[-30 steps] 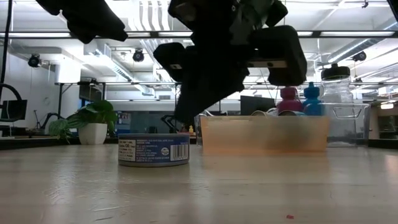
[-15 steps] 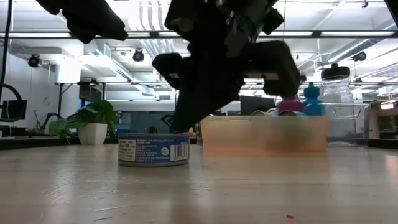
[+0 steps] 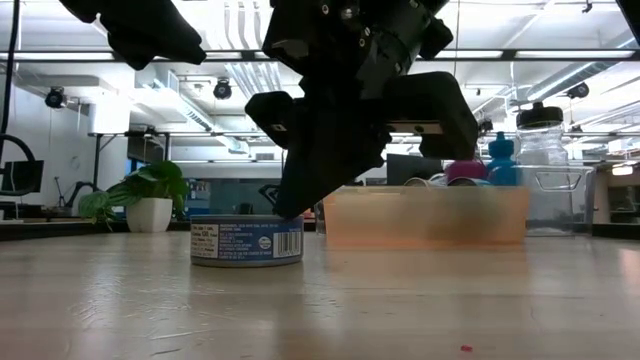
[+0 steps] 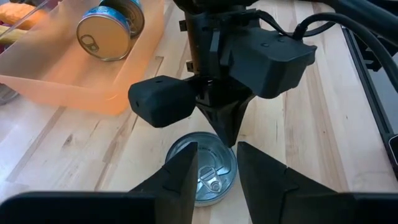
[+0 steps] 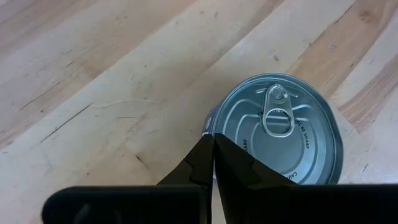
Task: Pick & Place Food Item
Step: Put the blue tuna can into the orange bin
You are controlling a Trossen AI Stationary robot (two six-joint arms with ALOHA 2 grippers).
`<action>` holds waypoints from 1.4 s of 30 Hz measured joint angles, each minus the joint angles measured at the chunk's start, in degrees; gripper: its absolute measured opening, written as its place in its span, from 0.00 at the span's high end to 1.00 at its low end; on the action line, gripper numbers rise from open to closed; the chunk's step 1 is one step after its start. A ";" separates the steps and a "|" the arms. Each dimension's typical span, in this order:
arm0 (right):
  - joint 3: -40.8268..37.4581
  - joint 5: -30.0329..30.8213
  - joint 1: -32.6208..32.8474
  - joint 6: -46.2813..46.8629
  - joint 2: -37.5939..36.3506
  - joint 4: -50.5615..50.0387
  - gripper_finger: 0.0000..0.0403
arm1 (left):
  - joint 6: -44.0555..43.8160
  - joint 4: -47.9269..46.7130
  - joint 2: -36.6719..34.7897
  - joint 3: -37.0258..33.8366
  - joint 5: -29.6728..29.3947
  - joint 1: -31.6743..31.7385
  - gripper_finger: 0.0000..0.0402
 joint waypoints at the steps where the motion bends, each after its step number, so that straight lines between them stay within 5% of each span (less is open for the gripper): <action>1: 0.00 0.00 0.00 0.06 0.00 0.00 0.98 | 0.00 0.00 0.00 0.00 0.00 0.00 0.71; 42: -0.17 -0.16 -0.06 0.98 -0.14 -1.78 0.98 | 0.04 -0.02 0.00 0.00 0.00 0.02 0.71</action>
